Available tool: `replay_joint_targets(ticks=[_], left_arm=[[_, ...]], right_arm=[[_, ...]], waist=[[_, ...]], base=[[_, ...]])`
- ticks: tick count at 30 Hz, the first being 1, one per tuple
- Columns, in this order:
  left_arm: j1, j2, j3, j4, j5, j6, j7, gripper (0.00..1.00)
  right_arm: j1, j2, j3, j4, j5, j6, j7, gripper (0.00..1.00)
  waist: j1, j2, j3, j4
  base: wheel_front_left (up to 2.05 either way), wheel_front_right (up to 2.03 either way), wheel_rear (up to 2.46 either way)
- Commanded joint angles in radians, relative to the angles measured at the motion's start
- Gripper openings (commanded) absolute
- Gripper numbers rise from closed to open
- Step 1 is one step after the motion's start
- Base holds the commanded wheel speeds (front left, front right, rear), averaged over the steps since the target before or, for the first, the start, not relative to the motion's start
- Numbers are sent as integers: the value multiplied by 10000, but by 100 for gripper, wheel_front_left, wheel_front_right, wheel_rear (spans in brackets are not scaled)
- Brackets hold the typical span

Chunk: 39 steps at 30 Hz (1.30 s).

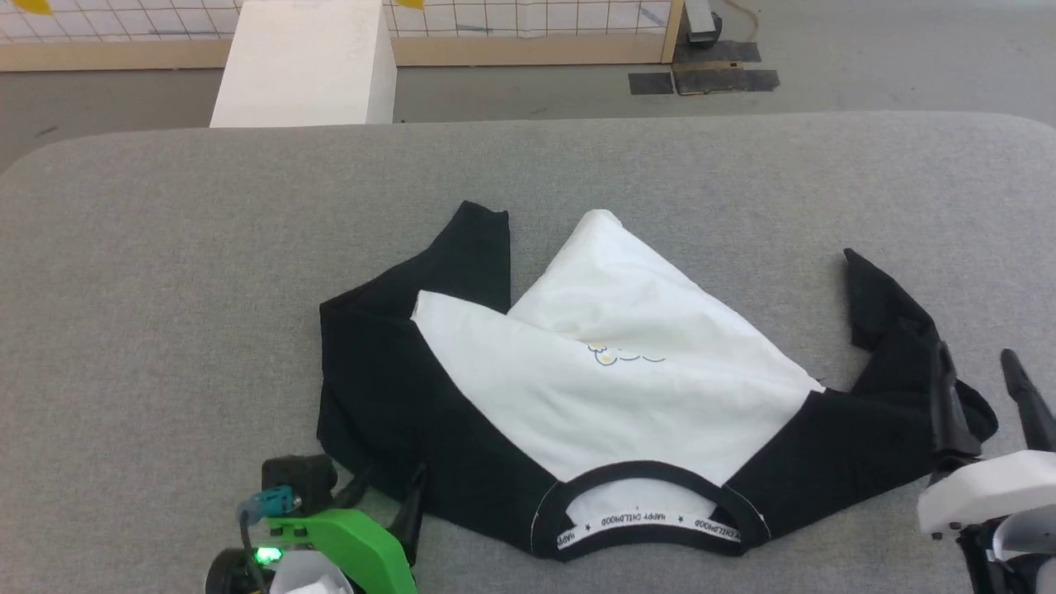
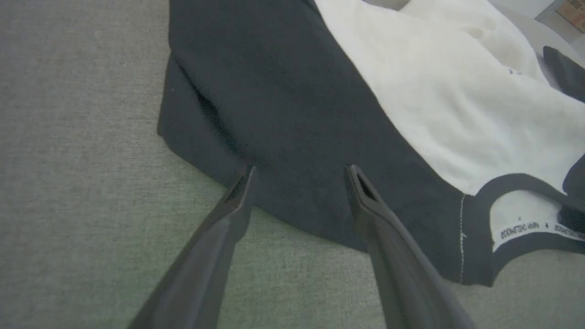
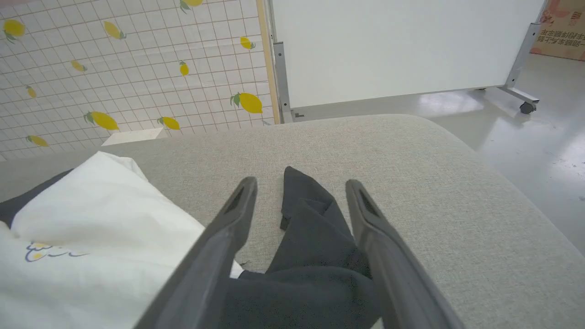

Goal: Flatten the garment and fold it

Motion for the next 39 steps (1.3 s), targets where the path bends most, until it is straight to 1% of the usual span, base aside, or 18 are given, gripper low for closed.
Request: replay_joint_targets(ticks=[1,5,8,11,17,18,19,20,24,25,27,31,33,35,39], left_arm=[[120,-18,2,-99,-211,195,401,100],[178,-68,-116,-66,-227,878,1519,100],[81,-106,-151,-25,-419,1203,1894,100],[-127,-126,-216,141,-551,1361,2026,100],[-606,-152,-334,771,-916,1455,2148,100],[-664,-154,-355,846,-962,1449,2147,95],[-729,-155,-380,914,-996,1429,2112,41],[-768,-156,-383,952,-1004,1424,2053,0],[-681,-66,-113,978,-1045,1553,1659,0],[-541,100,218,837,-1007,1720,1191,0],[-455,179,411,702,-1019,1790,914,0],[-350,289,732,519,-1080,1889,478,0],[-317,333,850,470,-1100,1931,313,0],[-289,355,898,448,-1140,1935,258,0],[-306,369,819,378,-1162,1903,298,0]], right_arm=[[-21,3,127,33,112,-13,-89,100],[-106,3,383,66,220,-13,-143,100],[-161,3,538,64,263,-13,-138,100],[-206,3,632,54,296,-13,-134,100],[-308,3,784,75,396,-13,-132,100],[-325,3,799,77,430,-13,-141,100],[-335,3,820,80,460,-13,-146,100],[-340,3,843,78,473,-13,-146,100],[-229,3,972,7,470,-13,94,100],[173,3,1178,-105,493,-13,1142,100],[607,3,1240,-250,739,-13,2359,100],[1387,3,1027,-890,1469,-13,4174,100],[1750,3,1107,-1160,1889,-13,4820,100],[1997,3,1194,-1262,2448,-13,5179,100],[2161,3,1378,-1077,2635,-13,5422,100]], waist=[[0,-1,28,28],[0,-1,49,24],[0,-1,72,-39],[0,-1,123,-130],[0,-1,242,-336],[0,-1,258,-359],[0,-1,274,-384],[0,-1,289,-404],[0,-1,303,-431],[0,-1,271,-371],[0,-1,244,-321],[0,-1,231,-258],[0,-1,251,-262],[0,-1,293,-301],[0,-1,406,-319]], base=[[0,0,0],[0,0,0],[0,0,0],[0,0,0],[0,0,0],[0,0,0],[0,0,0],[0,0,0],[0,0,0],[0,0,0],[0,0,0],[0,0,0],[0,0,0],[0,0,0],[0,0,0]])
